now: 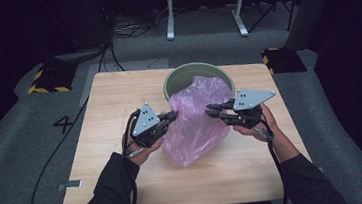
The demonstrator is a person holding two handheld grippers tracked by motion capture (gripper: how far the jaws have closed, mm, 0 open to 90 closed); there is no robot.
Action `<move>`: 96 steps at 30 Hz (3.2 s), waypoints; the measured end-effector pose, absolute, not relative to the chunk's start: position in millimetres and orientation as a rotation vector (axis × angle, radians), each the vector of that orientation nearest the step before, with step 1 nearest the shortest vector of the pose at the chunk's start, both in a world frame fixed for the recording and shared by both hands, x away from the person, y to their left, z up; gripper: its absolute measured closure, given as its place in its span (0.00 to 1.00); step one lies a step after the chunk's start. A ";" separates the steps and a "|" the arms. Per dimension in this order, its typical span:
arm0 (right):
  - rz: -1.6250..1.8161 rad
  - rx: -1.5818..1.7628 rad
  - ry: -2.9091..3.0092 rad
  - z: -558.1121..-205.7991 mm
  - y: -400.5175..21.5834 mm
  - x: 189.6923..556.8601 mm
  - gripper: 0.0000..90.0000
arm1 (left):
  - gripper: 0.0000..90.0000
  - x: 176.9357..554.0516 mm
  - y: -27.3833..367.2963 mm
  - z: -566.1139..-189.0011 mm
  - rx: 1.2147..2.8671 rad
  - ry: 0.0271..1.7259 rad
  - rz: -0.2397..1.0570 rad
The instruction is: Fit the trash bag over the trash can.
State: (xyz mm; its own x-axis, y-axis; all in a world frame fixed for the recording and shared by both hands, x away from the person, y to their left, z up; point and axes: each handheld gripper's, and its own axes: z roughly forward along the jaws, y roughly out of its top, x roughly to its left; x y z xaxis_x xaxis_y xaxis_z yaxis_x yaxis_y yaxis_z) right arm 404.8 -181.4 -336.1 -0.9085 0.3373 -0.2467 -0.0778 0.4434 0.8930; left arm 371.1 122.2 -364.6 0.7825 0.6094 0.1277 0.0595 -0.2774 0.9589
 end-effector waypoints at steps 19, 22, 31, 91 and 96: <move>1.474 0.452 2.218 -316.9 -189.1 442.2 1.00 | 0.61 373.0 136.9 -358.2 1.737 0.587 0.537; 1.448 0.521 2.211 -317.0 -190.3 452.2 1.00 | 0.54 369.8 139.4 -356.3 1.741 0.584 0.533; 1.356 0.651 2.201 -319.8 -192.9 469.8 1.00 | 0.34 361.2 156.0 -353.3 1.693 0.604 0.529; 1.487 0.559 2.018 -308.8 -251.7 359.6 0.30 | 0.99 358.3 103.8 -342.5 1.836 0.481 0.628; 1.512 0.534 2.063 -313.0 -246.2 348.3 0.28 | 0.99 361.5 102.3 -343.4 1.838 0.485 0.623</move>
State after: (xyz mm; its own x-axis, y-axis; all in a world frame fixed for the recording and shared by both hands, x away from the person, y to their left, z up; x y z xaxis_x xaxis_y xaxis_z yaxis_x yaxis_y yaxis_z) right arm 348.3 -246.2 -313.0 -0.7856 0.5926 -0.1782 0.0084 0.2981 0.9545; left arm 361.5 102.3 -343.4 0.7794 0.5987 0.1846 0.0330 -0.3335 0.9422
